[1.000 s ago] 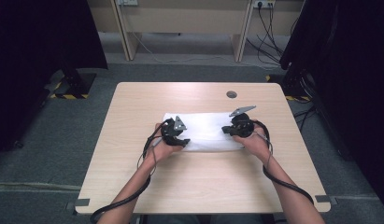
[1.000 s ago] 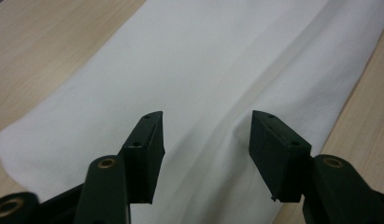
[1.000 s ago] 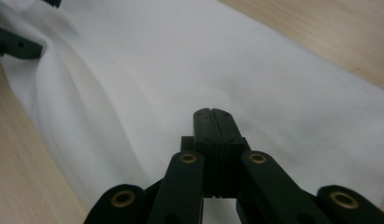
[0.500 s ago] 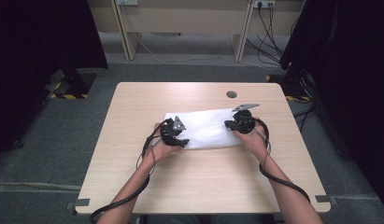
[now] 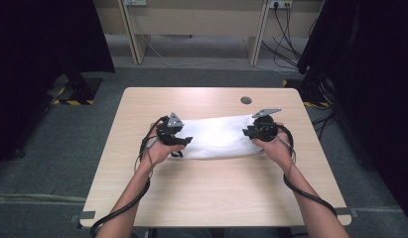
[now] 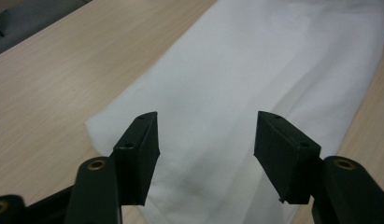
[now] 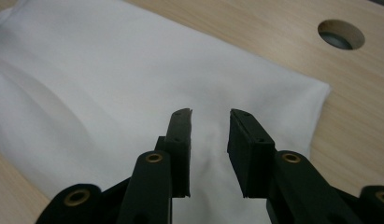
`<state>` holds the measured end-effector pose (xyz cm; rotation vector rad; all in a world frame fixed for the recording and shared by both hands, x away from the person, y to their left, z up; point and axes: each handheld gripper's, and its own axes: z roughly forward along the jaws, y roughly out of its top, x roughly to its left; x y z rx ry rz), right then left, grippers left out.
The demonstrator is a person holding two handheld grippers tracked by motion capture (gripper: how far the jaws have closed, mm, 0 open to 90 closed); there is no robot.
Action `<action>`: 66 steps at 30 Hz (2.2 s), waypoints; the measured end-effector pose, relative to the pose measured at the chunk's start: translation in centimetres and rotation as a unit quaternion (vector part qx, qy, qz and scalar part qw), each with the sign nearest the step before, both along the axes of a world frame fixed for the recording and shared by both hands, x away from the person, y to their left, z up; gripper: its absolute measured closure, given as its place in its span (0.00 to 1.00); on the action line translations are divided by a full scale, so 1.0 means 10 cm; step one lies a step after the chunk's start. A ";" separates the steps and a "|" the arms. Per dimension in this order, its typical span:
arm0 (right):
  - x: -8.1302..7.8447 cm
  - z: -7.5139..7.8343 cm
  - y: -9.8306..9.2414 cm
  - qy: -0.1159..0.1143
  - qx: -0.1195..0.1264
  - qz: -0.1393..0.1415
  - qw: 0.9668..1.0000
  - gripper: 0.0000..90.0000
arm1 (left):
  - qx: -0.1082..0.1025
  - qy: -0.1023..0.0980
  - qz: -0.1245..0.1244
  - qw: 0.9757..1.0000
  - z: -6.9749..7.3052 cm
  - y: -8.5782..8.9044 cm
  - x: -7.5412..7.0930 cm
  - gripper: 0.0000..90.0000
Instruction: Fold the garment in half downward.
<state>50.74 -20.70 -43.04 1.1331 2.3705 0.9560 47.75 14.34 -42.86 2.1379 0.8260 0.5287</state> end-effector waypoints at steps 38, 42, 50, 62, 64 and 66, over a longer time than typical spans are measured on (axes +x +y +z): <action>-0.31 -0.21 0.23 0.017 -0.027 0.097 0.995 0.66 | 0.074 0.009 -0.056 0.996 -0.27 -0.40 -0.07 0.47; -0.22 -0.25 0.23 0.021 -0.027 0.077 0.996 0.66 | 0.075 0.012 -0.040 0.996 -0.32 -0.33 -0.02 0.48; -0.20 -0.32 0.23 0.022 -0.025 0.068 0.997 0.66 | 0.042 0.026 -0.024 0.998 -0.41 -0.24 0.00 0.50; -0.21 -0.15 -0.03 -0.009 -0.021 0.022 1.000 0.64 | 0.044 -0.006 -0.002 0.999 -0.25 -0.02 -0.15 0.48; -0.19 -0.16 -0.13 -0.008 -0.027 0.006 1.000 0.64 | 0.048 -0.006 0.005 0.999 -0.26 0.04 -0.18 0.48; -0.19 -0.19 -0.21 -0.002 -0.030 -0.003 1.000 0.64 | 0.049 -0.003 0.015 0.999 -0.28 0.11 -0.18 0.48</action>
